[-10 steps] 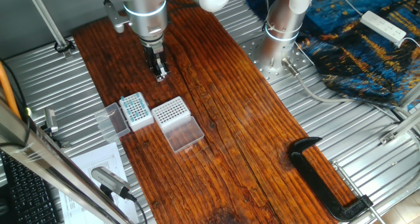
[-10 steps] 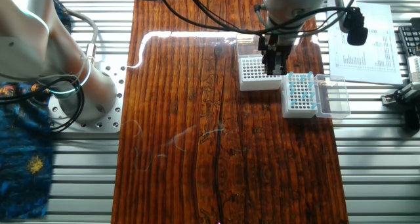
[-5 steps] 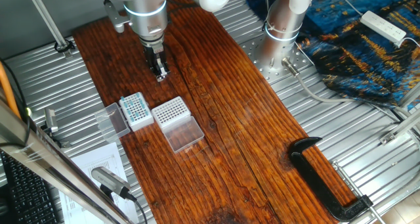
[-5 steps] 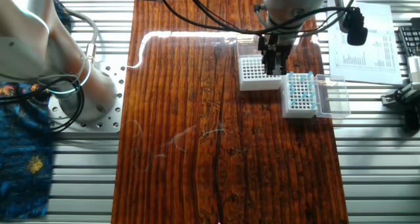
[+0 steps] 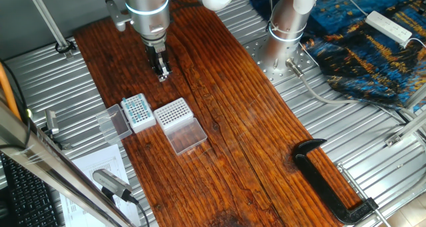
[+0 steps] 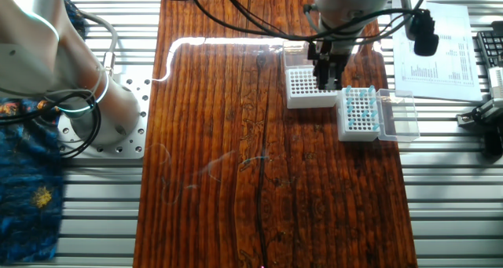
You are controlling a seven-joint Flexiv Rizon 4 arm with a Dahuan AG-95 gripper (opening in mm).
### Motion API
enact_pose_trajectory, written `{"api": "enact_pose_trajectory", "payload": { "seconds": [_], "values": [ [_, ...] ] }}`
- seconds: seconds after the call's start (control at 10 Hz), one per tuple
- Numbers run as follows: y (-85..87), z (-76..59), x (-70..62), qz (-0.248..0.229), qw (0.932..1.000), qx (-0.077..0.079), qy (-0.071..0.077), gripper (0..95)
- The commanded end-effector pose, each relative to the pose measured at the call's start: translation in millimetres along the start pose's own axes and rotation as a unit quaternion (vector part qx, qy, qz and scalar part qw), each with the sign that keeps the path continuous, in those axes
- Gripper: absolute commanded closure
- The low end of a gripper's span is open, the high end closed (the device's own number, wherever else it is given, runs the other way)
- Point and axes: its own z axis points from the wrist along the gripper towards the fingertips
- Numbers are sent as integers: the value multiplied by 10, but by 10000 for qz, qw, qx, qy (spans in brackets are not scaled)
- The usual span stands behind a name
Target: Transfer all medium pipette tips from one holder to another
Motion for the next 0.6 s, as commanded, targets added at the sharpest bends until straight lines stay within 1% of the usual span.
{"api": "enact_pose_trajectory", "payload": {
  "seconds": [0.1, 0.5, 0.6],
  "values": [
    [-3, 12, -13, 286, 9996, -7, -11, 950],
    [0, 14, -14, 322, 9995, -8, -10, 950],
    [2, 15, -15, 27, 10000, -56, -14, 950]
  ]
}}
